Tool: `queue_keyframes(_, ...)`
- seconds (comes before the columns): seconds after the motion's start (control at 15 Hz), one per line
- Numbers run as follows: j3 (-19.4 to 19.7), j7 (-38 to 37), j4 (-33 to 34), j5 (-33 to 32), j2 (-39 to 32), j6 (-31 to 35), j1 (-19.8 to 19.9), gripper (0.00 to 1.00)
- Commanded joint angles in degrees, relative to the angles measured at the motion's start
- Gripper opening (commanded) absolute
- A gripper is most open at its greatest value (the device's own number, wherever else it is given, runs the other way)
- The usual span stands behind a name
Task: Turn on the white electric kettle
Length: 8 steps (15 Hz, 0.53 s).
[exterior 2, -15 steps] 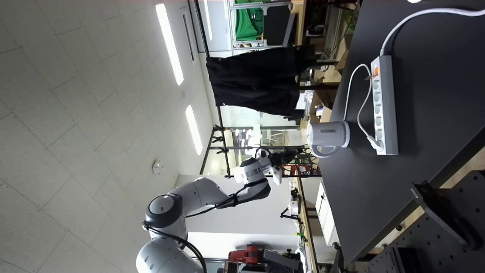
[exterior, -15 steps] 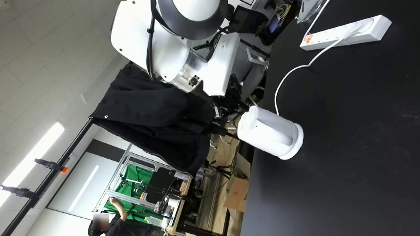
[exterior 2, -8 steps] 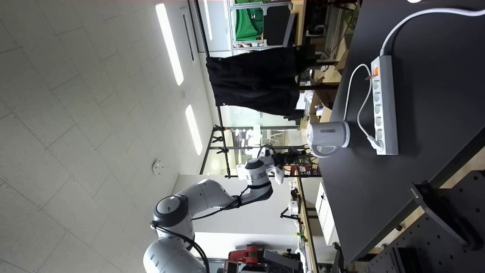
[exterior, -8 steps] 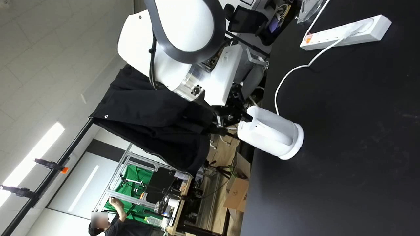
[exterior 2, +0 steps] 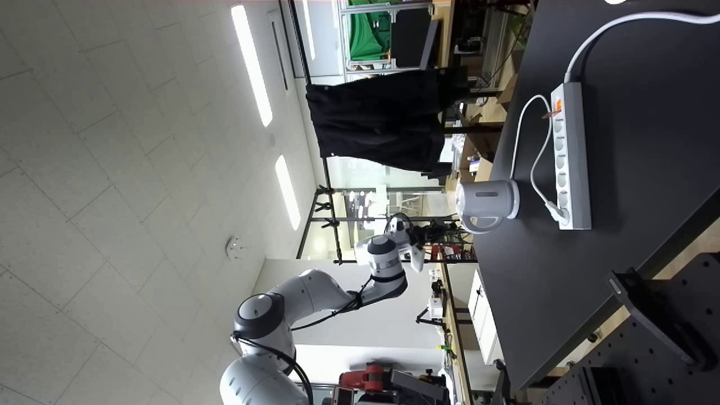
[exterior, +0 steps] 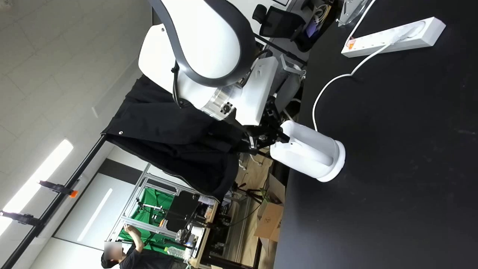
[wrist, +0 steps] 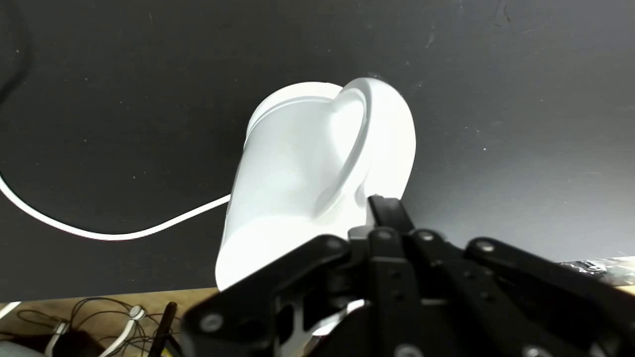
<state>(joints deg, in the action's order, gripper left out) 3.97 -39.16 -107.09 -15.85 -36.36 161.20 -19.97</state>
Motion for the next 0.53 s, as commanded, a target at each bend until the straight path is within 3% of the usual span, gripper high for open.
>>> queue_keyframes(0.0, 2.31, 1.78, 2.22, 2.42, -1.69, -0.08, -1.93, 0.00)
queue_keyframes(0.47, 3.29, 3.57, 3.75, 5.26, -3.72, 0.12, -2.75, 0.00)
